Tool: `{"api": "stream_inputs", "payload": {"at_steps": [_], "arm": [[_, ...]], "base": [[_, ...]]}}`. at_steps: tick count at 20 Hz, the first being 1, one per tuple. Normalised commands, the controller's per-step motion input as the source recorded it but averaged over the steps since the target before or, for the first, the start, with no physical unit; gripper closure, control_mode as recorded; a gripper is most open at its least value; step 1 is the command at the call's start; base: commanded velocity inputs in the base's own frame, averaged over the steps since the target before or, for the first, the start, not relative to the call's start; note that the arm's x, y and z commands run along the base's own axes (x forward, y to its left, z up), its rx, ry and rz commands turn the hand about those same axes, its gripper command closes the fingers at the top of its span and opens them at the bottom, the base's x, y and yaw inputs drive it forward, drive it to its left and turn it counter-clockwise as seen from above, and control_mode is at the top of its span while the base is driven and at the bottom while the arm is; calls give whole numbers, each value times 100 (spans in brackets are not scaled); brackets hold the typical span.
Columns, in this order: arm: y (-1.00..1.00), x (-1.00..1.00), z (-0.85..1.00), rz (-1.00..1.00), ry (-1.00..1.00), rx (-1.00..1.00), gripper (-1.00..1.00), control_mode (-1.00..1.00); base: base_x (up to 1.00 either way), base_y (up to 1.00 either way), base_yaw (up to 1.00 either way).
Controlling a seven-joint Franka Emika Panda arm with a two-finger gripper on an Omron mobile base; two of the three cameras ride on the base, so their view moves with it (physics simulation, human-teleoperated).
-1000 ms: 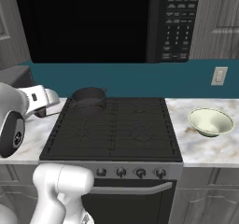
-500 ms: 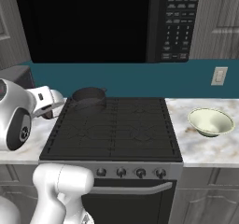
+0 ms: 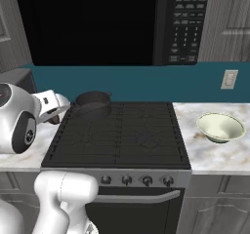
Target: Open the cabinet and move the ladle to the pot. Then close the cabinet.
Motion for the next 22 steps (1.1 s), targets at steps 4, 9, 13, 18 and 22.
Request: {"api": "stream_inputs", "payload": {"at_steps": [4,9,13,18,22], "arm": [[0,16,-33,0,-9,-4,100,-100],[0,12,-22,0,-6,-1,100,-100],[0,10,-13,0,-3,0,100,-100],[0,14,-22,0,0,0,100,-100],[0,20,-27,0,0,0,100,-100]], "base": [[0,0,0],[0,0,0],[0,0,0],[0,0,0],[0,0,0]]}}
